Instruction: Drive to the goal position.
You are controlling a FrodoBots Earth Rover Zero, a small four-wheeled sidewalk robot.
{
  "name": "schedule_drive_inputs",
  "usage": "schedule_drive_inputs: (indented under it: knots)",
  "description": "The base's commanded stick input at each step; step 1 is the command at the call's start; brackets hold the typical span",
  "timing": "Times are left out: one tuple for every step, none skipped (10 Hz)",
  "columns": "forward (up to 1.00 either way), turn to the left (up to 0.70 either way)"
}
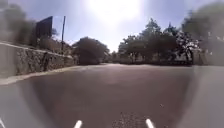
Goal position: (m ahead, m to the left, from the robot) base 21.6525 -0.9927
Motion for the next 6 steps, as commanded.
schedule_drive_inputs:
  knots:
    - [0.85,0.0]
    - [0.85,0.0]
    - [0.85,0.0]
    - [0.85,0.0]
    - [0.85,0.0]
    - [0.85,0.0]
